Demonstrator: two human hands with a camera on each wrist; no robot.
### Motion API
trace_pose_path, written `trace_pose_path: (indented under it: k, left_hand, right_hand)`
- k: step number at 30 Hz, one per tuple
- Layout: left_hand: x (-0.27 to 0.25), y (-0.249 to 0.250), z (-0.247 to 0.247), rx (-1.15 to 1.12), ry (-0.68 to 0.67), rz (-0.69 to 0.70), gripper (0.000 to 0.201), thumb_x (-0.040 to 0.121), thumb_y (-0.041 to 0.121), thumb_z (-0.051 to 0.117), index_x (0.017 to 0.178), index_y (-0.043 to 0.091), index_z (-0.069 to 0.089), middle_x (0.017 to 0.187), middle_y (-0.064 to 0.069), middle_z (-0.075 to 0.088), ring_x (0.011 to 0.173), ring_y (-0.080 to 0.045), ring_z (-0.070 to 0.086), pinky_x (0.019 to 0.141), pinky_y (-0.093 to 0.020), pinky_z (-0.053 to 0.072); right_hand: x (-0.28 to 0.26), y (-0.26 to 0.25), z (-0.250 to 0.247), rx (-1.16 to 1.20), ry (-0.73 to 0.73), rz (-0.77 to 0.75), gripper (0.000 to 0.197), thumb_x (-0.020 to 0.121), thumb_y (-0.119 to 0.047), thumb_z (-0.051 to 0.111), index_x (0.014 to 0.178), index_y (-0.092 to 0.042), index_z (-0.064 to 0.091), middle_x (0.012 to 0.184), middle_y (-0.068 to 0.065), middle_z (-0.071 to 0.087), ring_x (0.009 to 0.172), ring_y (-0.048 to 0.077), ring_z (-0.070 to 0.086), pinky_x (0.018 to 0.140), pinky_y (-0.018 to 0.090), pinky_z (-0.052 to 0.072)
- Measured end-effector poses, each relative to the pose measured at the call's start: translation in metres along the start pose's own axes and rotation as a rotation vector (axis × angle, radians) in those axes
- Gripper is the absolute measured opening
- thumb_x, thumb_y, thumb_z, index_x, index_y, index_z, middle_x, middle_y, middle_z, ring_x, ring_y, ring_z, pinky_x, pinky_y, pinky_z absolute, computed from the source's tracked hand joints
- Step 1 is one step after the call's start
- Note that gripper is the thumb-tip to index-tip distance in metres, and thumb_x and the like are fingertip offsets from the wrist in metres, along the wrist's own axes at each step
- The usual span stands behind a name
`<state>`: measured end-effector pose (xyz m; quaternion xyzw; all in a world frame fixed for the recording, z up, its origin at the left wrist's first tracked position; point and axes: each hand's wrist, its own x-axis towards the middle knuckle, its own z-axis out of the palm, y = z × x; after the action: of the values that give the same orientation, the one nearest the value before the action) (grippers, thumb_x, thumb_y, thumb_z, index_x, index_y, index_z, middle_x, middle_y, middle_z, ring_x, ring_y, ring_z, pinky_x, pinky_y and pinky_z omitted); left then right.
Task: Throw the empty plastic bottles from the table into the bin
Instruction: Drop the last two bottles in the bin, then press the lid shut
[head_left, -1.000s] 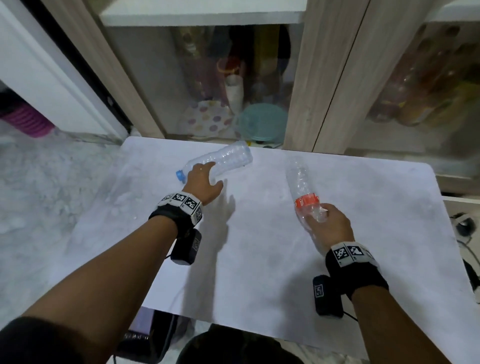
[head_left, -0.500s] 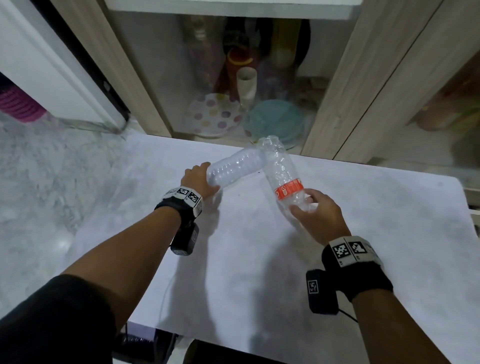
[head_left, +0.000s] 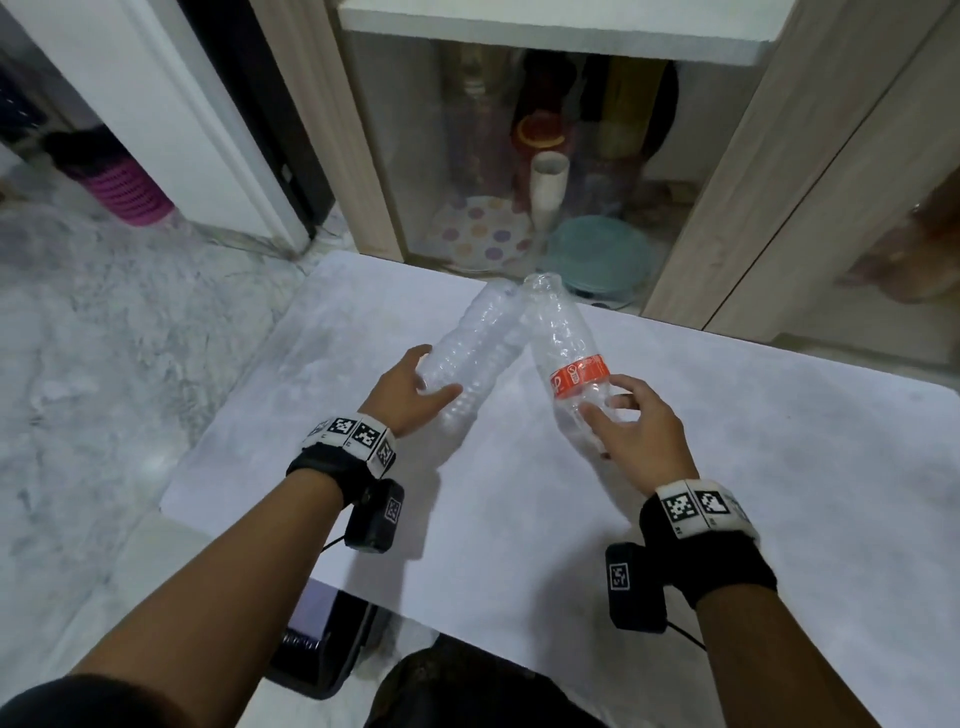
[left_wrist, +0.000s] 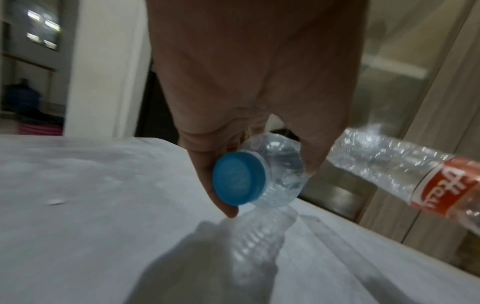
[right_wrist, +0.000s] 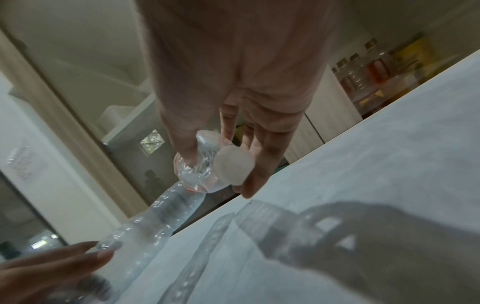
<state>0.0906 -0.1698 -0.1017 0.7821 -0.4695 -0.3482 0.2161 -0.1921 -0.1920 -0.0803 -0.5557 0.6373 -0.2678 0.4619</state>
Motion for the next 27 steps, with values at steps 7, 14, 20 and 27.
trace_pose_path:
  k: [7, 14, 20, 27]
  left_hand:
    - [-0.099, -0.049, -0.034, -0.236, 0.094, -0.095, 0.071, 0.078, 0.047, 0.07, 0.138, 0.028, 0.037, 0.103, -0.01, 0.057, 0.073, -0.027, 0.066, 0.059, -0.036, 0.061]
    - [-0.182, -0.115, -0.067, -0.298, 0.175, -0.153, 0.069, 0.079, 0.048, 0.069, 0.136, 0.028, 0.038, 0.108, -0.013, 0.056, 0.083, -0.031, 0.067, 0.061, -0.034, 0.06]
    - [-0.262, -0.185, -0.089, -0.366, 0.213, -0.201, 0.066, 0.082, 0.041, 0.069, 0.138, 0.025, 0.037, 0.097, -0.003, 0.054, 0.079, -0.024, 0.063, 0.06, -0.037, 0.061]
    - [-0.354, -0.297, -0.102, -0.396, 0.172, -0.403, 0.077, 0.077, 0.041, 0.07, 0.139, 0.017, 0.031, 0.116, -0.011, 0.059, 0.079, -0.025, 0.063, 0.071, -0.042, 0.06]
  right_hand:
    - [-0.05, -0.004, 0.034, -0.016, -0.092, -0.061, 0.038, 0.083, -0.026, 0.067, 0.119, -0.029, 0.056, 0.106, -0.003, 0.058, 0.091, 0.02, 0.064, 0.084, 0.048, 0.056]
    - [-0.114, -0.009, 0.093, -0.073, -0.209, -0.126, 0.044, 0.081, -0.033, 0.067, 0.123, -0.03, 0.053, 0.11, -0.003, 0.057, 0.098, 0.025, 0.065, 0.087, 0.049, 0.055]
    - [-0.194, -0.009, 0.15, -0.146, -0.239, -0.17, 0.047, 0.081, -0.035, 0.066, 0.125, -0.029, 0.051, 0.113, 0.001, 0.058, 0.1, 0.028, 0.065, 0.089, 0.048, 0.054]
    - [-0.294, 0.013, 0.23, -0.364, -0.421, -0.181, 0.05, 0.083, -0.027, 0.066, 0.13, -0.02, 0.048, 0.118, 0.006, 0.062, 0.097, 0.022, 0.063, 0.087, 0.039, 0.052]
